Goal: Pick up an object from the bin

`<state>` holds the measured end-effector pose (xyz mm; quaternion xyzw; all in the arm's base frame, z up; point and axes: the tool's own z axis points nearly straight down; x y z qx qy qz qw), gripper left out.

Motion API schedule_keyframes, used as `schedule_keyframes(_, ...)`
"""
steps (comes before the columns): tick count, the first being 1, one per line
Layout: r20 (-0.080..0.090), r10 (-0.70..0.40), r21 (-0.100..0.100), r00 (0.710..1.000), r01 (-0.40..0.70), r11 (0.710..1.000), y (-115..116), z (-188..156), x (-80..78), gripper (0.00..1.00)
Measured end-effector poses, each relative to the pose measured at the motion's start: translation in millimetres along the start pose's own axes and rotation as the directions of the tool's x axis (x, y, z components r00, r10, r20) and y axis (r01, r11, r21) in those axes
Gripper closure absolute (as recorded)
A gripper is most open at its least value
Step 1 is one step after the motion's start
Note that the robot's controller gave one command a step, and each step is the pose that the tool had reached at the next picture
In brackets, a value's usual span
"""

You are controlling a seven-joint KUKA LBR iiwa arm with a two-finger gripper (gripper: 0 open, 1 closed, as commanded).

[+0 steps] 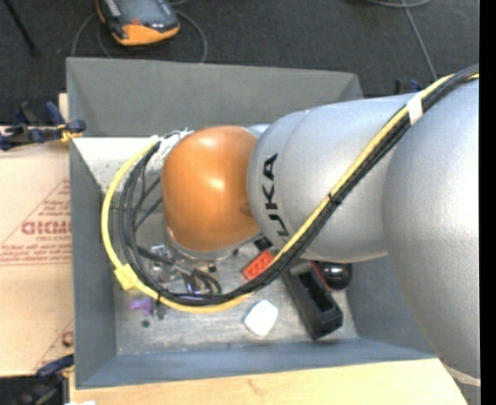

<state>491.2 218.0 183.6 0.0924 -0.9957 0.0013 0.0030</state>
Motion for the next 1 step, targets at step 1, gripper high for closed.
schedule_keyframes(1,0.008,-0.045,-0.002,0.999,0.045,0.999,-25.5,-45.4,7.4,1.00)
